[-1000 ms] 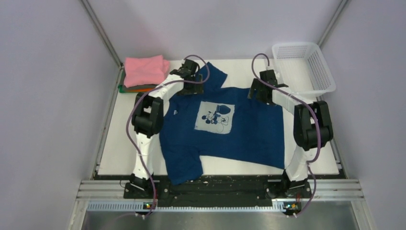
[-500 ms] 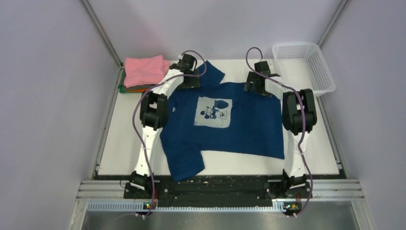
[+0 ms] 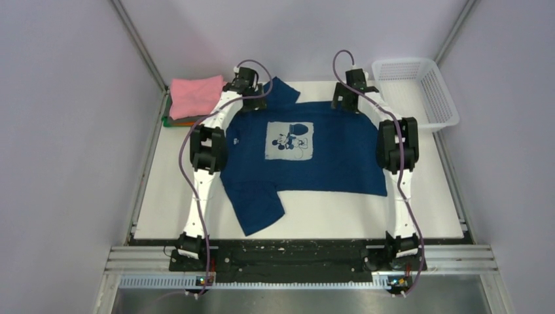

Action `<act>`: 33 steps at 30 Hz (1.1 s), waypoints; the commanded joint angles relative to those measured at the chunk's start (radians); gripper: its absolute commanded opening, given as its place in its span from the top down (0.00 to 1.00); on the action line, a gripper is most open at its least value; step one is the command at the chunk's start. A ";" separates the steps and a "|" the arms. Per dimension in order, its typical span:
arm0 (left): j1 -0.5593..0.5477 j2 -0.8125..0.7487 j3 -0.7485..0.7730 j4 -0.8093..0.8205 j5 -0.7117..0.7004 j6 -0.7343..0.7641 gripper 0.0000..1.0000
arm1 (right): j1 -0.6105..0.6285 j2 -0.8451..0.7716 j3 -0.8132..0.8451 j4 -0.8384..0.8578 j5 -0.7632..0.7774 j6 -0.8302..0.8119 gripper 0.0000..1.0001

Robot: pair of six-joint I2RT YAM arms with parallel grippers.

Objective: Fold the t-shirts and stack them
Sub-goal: Flatten out the tshirt, then grab the side of the flattened tshirt closest away from the robot with both arms

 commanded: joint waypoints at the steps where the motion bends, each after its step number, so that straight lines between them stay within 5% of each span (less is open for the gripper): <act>1: -0.006 -0.113 0.017 0.090 0.050 0.030 0.01 | 0.001 -0.069 0.059 -0.017 -0.027 -0.033 0.01; 6: -0.068 -0.342 -0.200 0.099 -0.029 0.028 0.01 | 0.033 -0.266 -0.104 0.040 -0.003 -0.028 0.01; 14: -0.178 -0.837 -0.820 0.008 -0.054 -0.119 0.01 | 0.056 -0.574 -0.495 0.079 0.014 0.114 0.01; 17: -0.288 -1.002 -1.082 -0.030 -0.105 -0.200 0.02 | 0.060 -0.684 -0.658 0.082 0.012 0.161 0.01; 23: -0.475 -1.293 -1.437 -0.130 0.009 -0.383 0.06 | 0.068 -0.933 -0.922 0.028 -0.014 0.205 0.01; 33: -0.617 -1.509 -1.779 -0.066 0.107 -0.590 0.33 | 0.072 -1.240 -1.229 -0.022 0.035 0.271 0.02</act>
